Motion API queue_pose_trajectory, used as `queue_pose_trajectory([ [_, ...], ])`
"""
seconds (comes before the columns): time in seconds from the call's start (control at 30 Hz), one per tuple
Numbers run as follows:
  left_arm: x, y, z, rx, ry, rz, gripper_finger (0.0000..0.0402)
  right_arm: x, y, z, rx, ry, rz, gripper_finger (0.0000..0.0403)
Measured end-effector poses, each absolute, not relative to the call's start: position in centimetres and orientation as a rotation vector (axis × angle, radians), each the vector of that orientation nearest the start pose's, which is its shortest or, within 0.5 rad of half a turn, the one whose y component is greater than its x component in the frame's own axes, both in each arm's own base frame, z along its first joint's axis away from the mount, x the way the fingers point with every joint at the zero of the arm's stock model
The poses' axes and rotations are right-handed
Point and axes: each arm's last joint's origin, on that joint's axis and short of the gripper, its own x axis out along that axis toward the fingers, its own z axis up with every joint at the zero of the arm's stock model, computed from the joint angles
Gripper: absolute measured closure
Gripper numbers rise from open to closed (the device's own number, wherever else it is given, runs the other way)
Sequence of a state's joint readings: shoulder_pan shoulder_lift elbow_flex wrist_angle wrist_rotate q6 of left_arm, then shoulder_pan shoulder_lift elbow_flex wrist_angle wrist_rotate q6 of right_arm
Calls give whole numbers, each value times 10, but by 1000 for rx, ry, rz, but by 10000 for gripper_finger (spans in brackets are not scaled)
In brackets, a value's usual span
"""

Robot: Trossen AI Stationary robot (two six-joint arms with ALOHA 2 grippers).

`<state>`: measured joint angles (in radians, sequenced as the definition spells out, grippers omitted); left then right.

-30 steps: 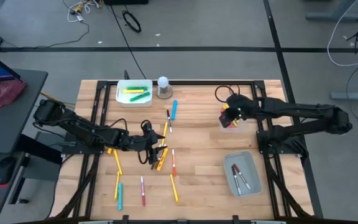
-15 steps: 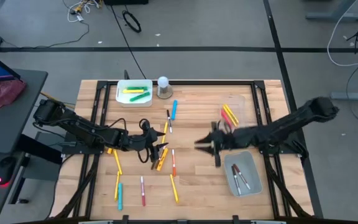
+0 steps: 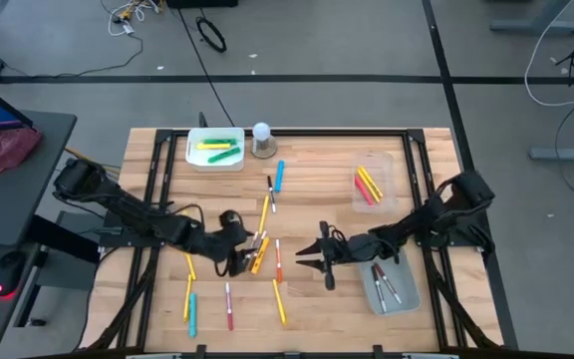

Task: Pick & Place Markers
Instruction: Put the brown marker pen into the gray bin

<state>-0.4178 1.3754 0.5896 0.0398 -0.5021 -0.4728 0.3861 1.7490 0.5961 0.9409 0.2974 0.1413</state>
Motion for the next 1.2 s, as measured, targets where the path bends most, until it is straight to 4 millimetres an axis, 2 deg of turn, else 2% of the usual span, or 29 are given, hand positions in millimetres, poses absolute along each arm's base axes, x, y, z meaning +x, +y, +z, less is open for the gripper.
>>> queue_pose_trajectory([
  [0.1, 225, -96, 159, -196, 697, 316, 181, 296, 108, 140, 77, 205, 63, 303],
  [0.2, 221, -104, 152, -239, 687, 377, 181, 298, 104, 141, 82, 199, 51, 303],
  [0.37, 230, -113, 134, -273, 633, 432, 181, 300, 100, 143, 91, 175, 39, 303],
  [0.6, 233, -114, 104, -310, 698, 508, 182, 300, 101, 144, 98, 168, 42, 303],
  [0.8, 232, -113, 95, -283, 725, 529, 185, 300, 101, 144, 101, 169, 41, 303],
  [1.0, 228, -111, 93, -263, 803, 531, 219, 300, 101, 144, 119, 169, 40, 303],
  [1.2, 222, -110, 91, -243, 870, 543, 288, 300, 101, 144, 120, 169, 39, 303],
])
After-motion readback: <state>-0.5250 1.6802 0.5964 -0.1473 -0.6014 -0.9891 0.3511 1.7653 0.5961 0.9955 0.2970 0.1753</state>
